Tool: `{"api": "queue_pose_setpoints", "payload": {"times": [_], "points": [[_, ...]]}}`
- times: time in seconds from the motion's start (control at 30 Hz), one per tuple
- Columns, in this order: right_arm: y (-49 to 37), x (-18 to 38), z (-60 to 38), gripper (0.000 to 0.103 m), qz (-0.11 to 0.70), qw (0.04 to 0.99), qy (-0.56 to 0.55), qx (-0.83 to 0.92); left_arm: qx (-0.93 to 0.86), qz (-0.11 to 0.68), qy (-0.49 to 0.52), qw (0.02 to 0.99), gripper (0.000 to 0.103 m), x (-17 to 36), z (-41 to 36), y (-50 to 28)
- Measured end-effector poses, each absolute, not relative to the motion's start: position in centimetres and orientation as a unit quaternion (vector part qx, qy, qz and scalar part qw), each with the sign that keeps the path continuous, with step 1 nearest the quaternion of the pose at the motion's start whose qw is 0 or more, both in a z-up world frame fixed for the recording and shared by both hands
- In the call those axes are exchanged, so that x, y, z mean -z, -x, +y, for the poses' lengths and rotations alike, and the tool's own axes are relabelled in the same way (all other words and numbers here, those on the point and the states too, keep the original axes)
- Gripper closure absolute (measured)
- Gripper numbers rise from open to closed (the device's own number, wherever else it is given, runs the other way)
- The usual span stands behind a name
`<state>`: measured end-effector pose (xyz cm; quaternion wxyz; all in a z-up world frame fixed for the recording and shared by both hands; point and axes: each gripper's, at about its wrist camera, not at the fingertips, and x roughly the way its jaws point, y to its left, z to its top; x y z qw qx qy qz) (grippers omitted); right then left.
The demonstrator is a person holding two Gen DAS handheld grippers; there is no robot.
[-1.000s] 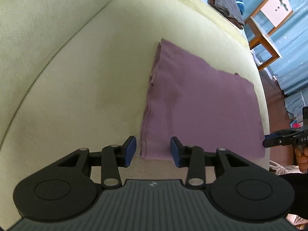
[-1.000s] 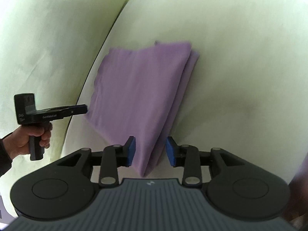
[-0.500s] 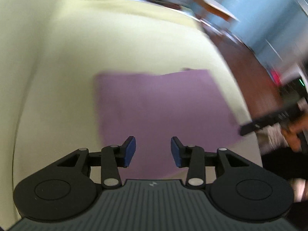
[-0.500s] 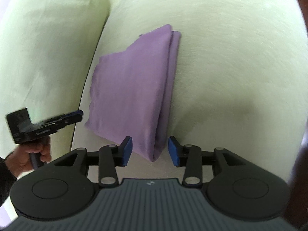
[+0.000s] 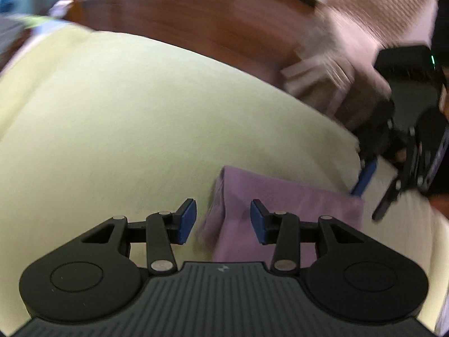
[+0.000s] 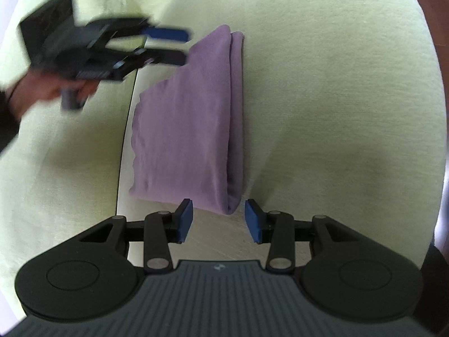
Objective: Fold clothes
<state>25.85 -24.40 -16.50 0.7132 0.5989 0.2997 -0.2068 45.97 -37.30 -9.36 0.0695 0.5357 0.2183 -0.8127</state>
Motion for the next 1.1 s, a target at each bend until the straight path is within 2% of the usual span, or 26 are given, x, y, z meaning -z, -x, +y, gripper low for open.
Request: {"api": "queue_pose_setpoints", "payload": {"times": [0.33,0.4,0.43,0.5,0.67,1.1], "points": [[-26.7,16.5,-24.5,0.062,0.298,0.715,-0.597,0.209,0.793,0.218,-0.563,-0.081,0.058,10.9,-39.9,-42.5],[-26.7,16.5,-24.6,0.062,0.296,0.712,-0.602,0.210,0.786,0.226,-0.567,-0.095,0.067,11.1,-40.3,-42.1],[-26.7,16.6,-24.7,0.062,0.293,0.709,-0.606,0.210,0.785,0.228,-0.568,-0.098,0.076,11.2,-40.4,-42.0],[-26.8,16.7,-24.8,0.062,0.293,0.708,-0.608,0.209,0.782,0.231,-0.570,-0.104,0.082,11.4,-40.7,-41.8],[-27.0,16.4,-24.6,0.062,0.291,0.703,-0.611,0.221,0.790,0.226,-0.563,-0.095,0.092,11.1,-40.7,-42.5],[-28.0,16.8,-24.2,0.060,0.262,0.696,-0.622,0.246,0.825,0.249,-0.507,-0.006,0.094,9.2,-39.7,-45.8]]}}
